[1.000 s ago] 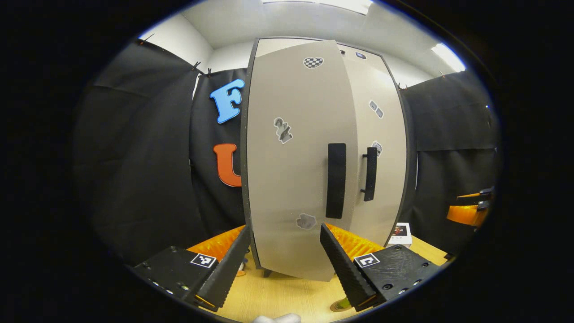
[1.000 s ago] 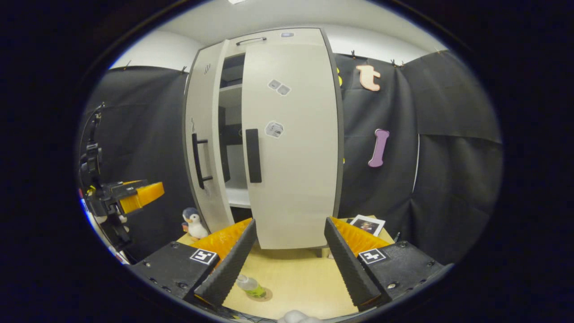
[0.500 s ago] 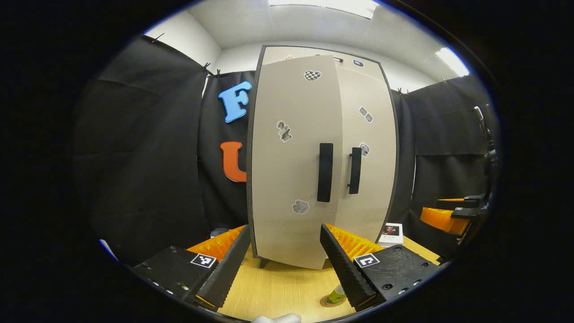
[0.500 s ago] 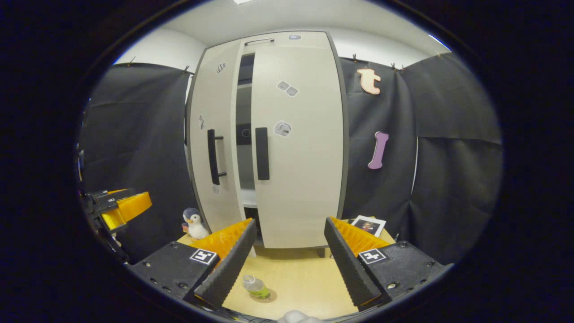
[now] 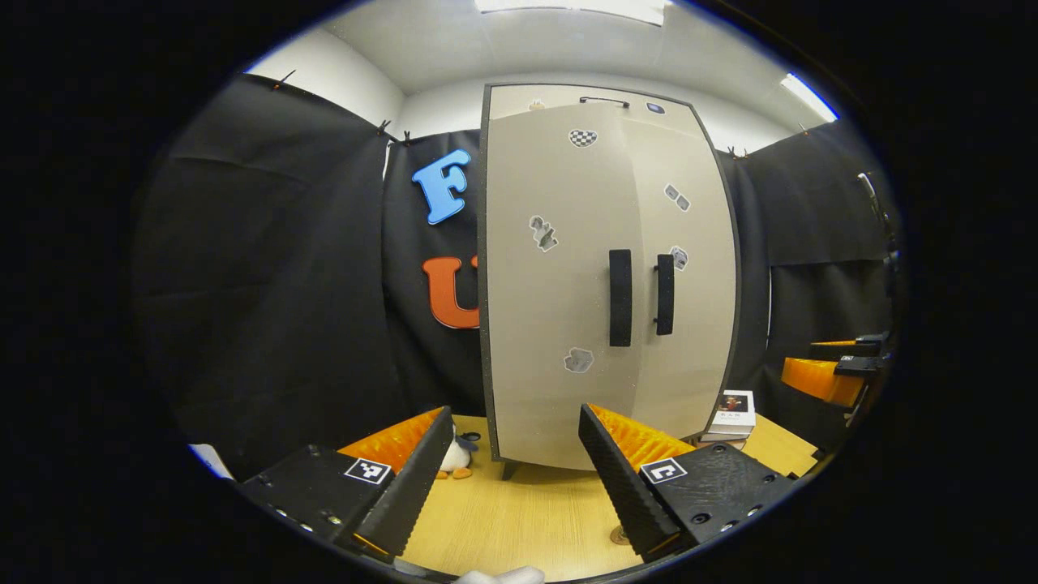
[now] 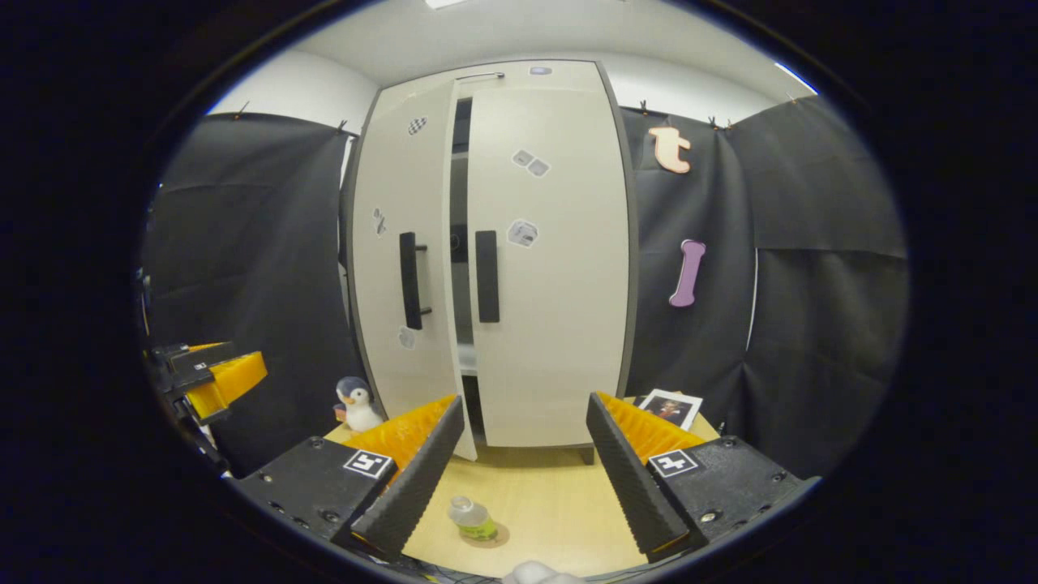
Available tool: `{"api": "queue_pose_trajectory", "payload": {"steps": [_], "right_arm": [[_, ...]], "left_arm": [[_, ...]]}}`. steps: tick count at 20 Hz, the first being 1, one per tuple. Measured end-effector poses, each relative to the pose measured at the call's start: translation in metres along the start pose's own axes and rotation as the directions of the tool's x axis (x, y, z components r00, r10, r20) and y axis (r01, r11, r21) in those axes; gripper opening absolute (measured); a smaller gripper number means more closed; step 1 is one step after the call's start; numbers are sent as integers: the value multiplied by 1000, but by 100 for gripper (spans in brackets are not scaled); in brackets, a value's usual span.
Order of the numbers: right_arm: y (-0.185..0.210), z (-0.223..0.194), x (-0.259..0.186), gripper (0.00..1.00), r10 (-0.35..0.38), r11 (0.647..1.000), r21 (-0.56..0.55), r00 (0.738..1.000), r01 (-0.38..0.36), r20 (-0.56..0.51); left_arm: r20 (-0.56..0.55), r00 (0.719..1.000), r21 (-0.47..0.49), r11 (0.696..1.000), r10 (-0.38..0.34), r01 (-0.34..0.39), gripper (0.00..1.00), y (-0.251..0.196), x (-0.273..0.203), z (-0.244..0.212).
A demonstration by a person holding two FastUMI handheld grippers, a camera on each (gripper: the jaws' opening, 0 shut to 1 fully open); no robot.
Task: Grasp the bottle in the cabinet with the left hand and place it on the coaster, then close the right door with the right hand and the left door with the left hand.
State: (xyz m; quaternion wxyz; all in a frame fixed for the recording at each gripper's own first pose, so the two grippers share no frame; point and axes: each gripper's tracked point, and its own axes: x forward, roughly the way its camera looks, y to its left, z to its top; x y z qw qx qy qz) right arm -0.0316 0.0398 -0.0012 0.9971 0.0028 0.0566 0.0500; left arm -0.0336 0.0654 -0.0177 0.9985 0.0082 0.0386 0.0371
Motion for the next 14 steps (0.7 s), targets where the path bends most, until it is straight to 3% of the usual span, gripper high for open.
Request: {"api": "queue_pose_trajectory", "payload": {"steps": [14], "right_arm": [[-1, 7, 5, 100, -13, 1000, 4, 1000, 13, 21]], "left_arm": [[9, 1000, 0, 1000, -21, 21, 96, -1, 8, 5]]}}
